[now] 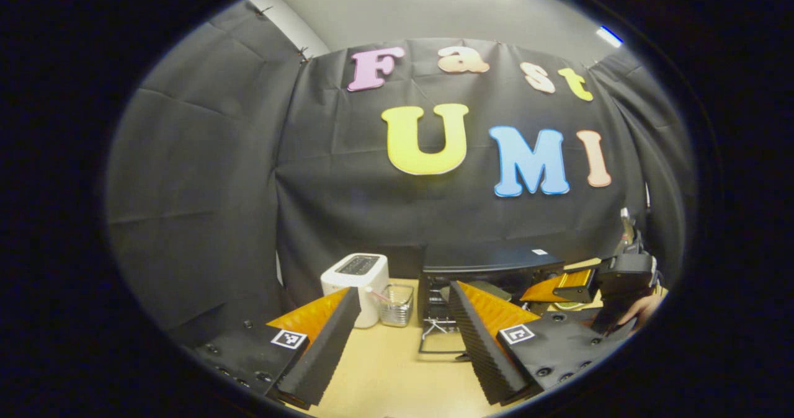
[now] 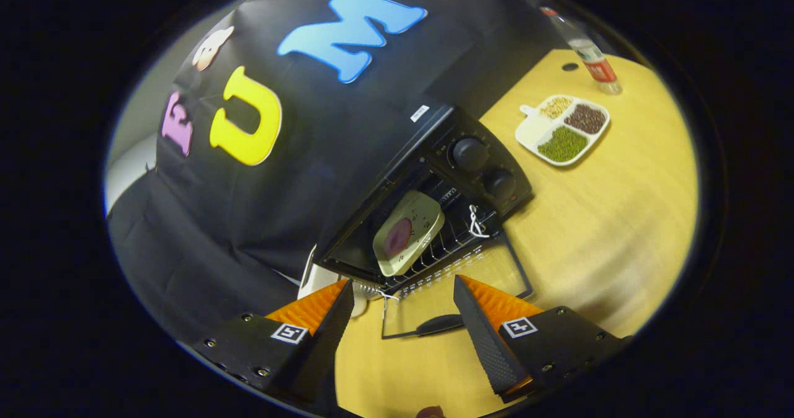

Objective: Open the electric oven with the left hand, put the food in, and close the electric oven.

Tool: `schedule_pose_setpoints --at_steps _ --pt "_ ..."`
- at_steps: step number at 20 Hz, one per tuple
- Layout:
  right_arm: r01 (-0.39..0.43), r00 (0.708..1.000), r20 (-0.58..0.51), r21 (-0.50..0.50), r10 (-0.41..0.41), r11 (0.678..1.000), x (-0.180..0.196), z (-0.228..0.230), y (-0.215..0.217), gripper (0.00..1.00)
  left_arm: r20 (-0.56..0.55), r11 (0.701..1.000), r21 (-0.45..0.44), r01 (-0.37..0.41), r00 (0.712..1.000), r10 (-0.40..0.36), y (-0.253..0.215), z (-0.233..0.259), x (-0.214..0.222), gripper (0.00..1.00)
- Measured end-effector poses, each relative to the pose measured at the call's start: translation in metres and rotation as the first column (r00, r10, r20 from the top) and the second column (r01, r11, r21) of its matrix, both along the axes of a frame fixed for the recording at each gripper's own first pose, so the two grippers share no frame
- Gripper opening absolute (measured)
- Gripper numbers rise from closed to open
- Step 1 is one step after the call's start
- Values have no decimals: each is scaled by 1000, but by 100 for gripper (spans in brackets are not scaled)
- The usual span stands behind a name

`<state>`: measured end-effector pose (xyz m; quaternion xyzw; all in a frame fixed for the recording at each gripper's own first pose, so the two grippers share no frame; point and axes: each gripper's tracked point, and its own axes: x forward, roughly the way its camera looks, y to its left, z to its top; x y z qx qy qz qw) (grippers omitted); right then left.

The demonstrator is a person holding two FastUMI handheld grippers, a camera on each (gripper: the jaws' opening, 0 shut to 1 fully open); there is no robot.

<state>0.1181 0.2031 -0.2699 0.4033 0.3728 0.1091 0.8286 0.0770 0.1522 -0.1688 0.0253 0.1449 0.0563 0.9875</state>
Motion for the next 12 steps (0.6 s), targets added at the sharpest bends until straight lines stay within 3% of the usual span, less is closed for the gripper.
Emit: schedule_pose_setpoints --at_steps 4,5,6,12 --pt "-56 993 94 -146 70 988 -21 10 -34 98 -53 998 -49 47 997 -50 -32 -30 -4 90" --pt "-60 990 112 -184 81 981 -25 12 -43 98 -71 996 -58 62 995 -66 -42 -41 -5 90" --pt "-61 988 124 -226 90 972 -28 13 -52 98 -90 995 -66 78 992 -84 -50 -51 -5 100" --pt "-36 972 199 -412 128 911 -40 22 -100 98 -237 979 -130 157 954 -184 -92 -121 -6 100"
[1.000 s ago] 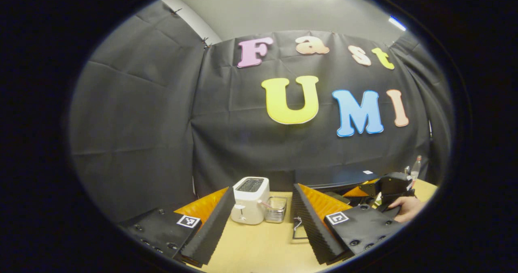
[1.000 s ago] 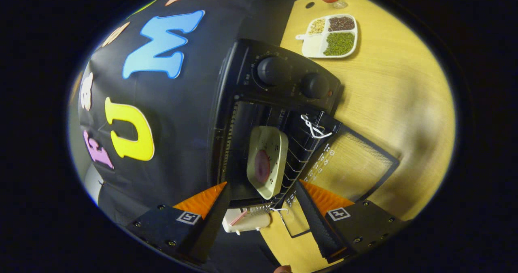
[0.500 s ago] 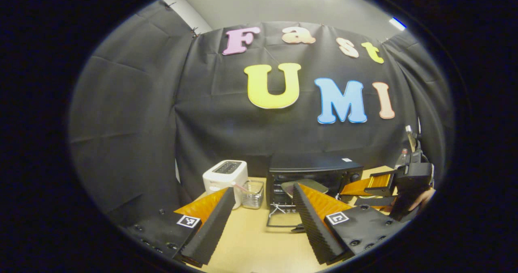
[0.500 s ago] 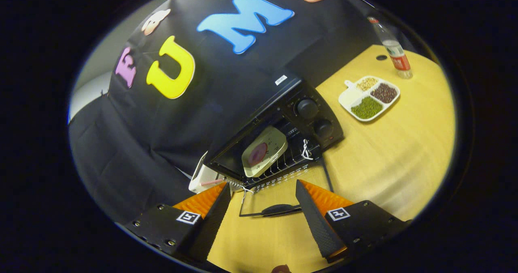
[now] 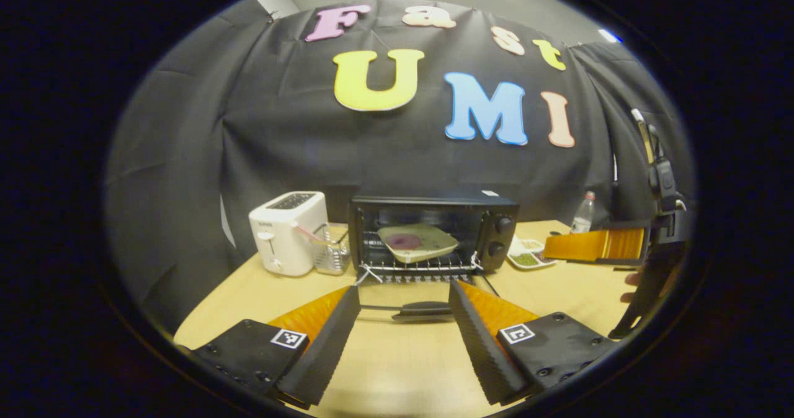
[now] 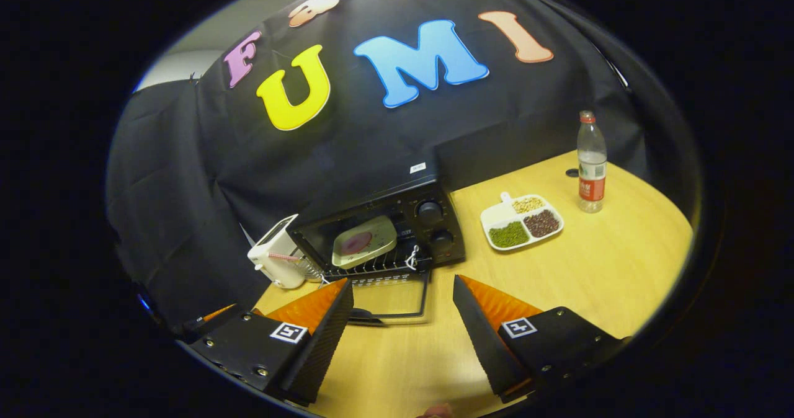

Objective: Open the electric oven with the left hand, put the food in, and close the electric oven.

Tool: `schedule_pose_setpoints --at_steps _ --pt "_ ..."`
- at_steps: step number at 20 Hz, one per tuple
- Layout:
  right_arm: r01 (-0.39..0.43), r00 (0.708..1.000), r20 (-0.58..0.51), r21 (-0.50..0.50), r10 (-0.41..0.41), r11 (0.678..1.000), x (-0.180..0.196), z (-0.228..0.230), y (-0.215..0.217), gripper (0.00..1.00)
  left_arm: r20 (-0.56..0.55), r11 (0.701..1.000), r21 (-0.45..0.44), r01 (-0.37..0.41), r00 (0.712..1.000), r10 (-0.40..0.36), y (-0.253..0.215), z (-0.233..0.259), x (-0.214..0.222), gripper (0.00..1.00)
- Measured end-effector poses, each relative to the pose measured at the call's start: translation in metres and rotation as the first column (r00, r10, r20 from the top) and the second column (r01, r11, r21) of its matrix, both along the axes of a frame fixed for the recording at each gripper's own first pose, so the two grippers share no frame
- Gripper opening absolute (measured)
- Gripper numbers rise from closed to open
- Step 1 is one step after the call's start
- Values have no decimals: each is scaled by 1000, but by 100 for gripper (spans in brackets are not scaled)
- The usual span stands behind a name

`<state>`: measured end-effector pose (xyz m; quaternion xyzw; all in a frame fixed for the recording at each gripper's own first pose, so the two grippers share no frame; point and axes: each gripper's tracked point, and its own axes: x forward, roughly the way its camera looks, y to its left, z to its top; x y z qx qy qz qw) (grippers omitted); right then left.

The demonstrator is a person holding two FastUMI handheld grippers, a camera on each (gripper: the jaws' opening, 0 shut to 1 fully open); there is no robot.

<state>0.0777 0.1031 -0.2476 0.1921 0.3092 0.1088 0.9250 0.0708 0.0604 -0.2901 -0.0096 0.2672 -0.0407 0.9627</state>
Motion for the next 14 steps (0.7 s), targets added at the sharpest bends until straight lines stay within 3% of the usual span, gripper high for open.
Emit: schedule_pose_setpoints --at_steps 7,14 --pt "47 999 16 -122 -46 991 -15 1 -45 98 -163 997 -29 68 984 -71 -29 -82 6 98" --pt "29 999 40 -257 -19 966 -20 3 -62 98 -279 998 -36 57 958 -65 -33 -133 16 98"
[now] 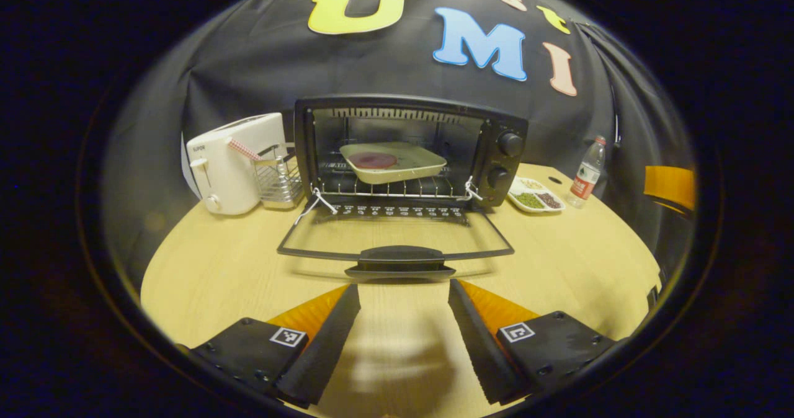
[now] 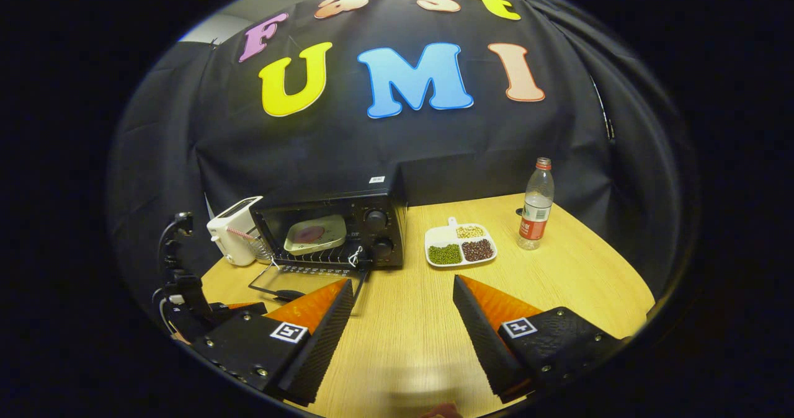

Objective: Open the electric oven with the left hand, put the food in, and close the electric oven.

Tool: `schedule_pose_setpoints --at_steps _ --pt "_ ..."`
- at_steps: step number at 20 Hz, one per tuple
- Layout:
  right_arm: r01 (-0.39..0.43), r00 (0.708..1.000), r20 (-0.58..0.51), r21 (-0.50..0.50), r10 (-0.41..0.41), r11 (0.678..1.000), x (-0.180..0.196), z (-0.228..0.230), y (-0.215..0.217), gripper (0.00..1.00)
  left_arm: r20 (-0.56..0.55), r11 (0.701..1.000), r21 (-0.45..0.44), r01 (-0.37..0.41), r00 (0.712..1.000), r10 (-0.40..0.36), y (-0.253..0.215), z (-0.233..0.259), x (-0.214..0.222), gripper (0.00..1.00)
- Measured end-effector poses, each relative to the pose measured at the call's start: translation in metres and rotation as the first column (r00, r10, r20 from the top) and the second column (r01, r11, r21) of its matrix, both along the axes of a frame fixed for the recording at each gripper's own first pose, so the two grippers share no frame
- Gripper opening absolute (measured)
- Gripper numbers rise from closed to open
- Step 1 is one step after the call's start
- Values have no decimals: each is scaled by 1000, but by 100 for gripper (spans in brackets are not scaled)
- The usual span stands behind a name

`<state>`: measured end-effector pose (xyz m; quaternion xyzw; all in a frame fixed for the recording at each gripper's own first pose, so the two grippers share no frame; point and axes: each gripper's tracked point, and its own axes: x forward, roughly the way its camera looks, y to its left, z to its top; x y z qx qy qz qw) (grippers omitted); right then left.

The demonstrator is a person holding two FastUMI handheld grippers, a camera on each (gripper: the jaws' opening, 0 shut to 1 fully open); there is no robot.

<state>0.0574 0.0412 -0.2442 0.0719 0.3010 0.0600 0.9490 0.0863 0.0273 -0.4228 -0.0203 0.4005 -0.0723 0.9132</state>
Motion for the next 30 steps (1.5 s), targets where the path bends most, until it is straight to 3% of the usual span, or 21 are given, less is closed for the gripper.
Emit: schedule_pose_setpoints --at_steps 9,14,25,30 --pt "0 1000 4 -70 0 998 7 0 -3 98 -72 998 60 11 997 -7 3 -36 10 98" --pt "-5 1000 8 -88 6 996 13 3 -4 98 -54 996 88 19 998 -14 3 -38 16 100" --pt "-63 997 36 -86 67 994 21 16 11 98 69 996 90 0 998 -6 2 15 28 97" --pt "-70 997 36 -79 73 994 22 17 14 98 122 996 84 -10 992 -1 -1 39 50 100"
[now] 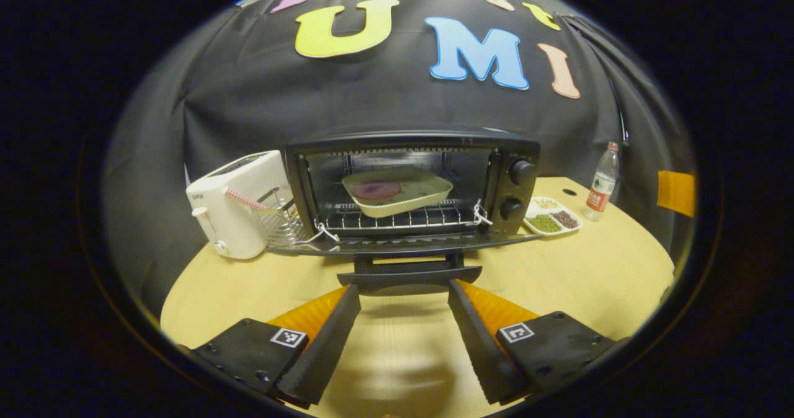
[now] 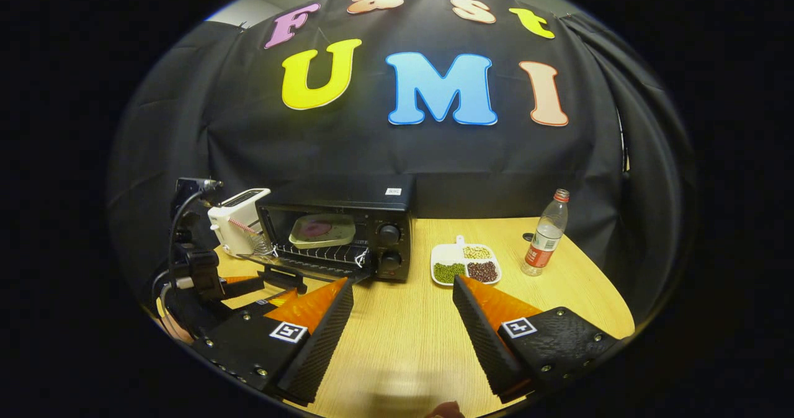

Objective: Open the electric oven with the left hand, put the food in, and close the electric oven.

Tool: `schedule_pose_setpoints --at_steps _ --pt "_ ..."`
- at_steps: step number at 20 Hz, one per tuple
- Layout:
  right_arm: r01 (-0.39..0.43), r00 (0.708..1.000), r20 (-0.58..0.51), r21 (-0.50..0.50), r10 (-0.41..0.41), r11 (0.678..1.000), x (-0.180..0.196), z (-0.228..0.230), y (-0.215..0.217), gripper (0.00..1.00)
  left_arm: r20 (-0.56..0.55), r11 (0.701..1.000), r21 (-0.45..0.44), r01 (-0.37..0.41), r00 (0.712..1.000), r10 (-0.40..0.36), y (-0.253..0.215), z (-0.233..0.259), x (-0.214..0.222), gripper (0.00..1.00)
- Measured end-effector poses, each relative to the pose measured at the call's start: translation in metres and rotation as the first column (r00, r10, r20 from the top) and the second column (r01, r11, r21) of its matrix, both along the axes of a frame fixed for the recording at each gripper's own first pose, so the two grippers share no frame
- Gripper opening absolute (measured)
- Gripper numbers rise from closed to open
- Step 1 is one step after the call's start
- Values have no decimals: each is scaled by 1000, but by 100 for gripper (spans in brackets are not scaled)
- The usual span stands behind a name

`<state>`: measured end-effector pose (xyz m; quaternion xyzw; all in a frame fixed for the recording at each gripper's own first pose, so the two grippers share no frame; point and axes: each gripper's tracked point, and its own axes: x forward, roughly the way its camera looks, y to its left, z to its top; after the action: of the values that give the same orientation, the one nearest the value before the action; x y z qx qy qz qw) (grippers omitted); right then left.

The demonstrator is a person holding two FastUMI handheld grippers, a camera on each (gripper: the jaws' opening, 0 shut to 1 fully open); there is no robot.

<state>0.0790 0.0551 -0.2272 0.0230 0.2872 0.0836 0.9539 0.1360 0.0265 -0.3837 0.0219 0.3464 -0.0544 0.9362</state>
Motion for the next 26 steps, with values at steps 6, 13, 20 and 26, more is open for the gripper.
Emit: schedule_pose_setpoints --at_steps 6,13,20,26 --pt "10 1000 8 -5 -10 1000 0 5 -5 98 44 1000 -24 -11 999 12 -1 21 18 97" --pt "36 999 28 -3 -36 999 2 14 -14 98 174 999 9 46 984 -47 -8 63 72 100" --pt "34 989 142 7 -34 999 4 59 -46 98 365 999 -19 45 930 -35 -38 175 59 100" --pt "44 946 322 -39 -30 998 -8 122 -109 98 474 998 -63 -14 879 42 -75 259 -10 100"
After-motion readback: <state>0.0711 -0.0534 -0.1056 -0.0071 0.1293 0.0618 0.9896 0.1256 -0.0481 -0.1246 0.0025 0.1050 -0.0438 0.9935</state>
